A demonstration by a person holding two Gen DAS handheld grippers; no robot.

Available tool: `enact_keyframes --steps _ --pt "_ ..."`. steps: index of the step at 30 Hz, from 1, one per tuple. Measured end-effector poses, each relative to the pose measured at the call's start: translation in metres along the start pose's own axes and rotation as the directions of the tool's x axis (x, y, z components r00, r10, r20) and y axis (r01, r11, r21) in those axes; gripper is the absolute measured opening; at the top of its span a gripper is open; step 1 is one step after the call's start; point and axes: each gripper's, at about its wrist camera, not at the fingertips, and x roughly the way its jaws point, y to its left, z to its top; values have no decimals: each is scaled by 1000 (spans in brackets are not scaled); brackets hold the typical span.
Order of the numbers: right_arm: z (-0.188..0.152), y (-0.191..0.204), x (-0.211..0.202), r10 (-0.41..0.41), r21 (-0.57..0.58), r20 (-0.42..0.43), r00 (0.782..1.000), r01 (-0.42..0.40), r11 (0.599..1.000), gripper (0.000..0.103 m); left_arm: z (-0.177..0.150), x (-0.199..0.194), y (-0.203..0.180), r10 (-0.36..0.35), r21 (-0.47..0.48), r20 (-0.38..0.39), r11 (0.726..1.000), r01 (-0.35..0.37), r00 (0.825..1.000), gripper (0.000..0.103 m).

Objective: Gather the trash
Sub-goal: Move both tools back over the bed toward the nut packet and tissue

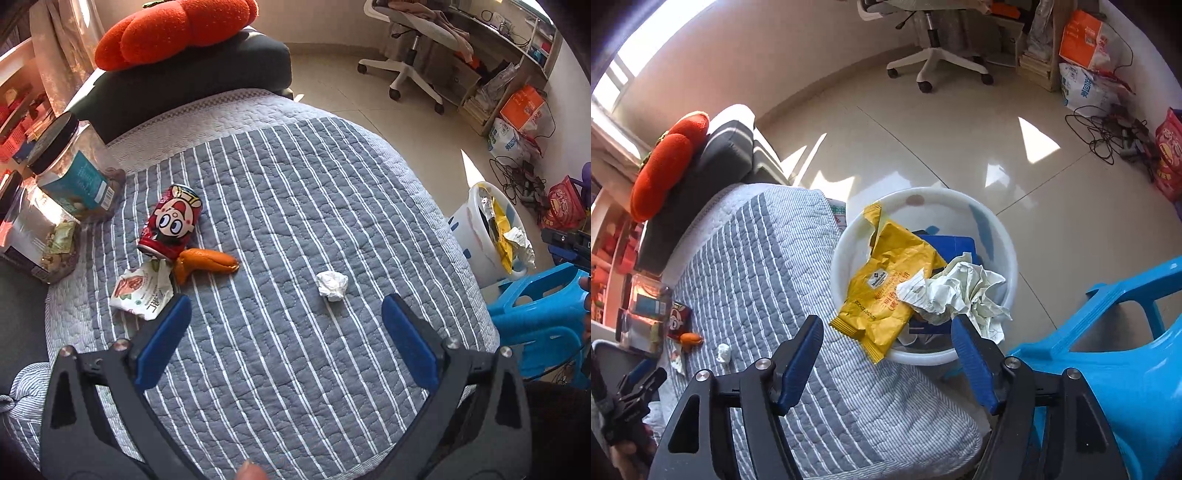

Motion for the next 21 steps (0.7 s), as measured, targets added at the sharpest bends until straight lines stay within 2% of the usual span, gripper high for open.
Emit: enact_keyframes --steps 11,21 --pt "-22 77 23 10 -144 -48 999 -16 989 76 -10 -1 78 55 -142 -36 988 -60 998 102" --pt "-46 161 60 31 -269 -117 993 -62 961 76 -11 37 133 65 -226 -116 970 -90 991 102"
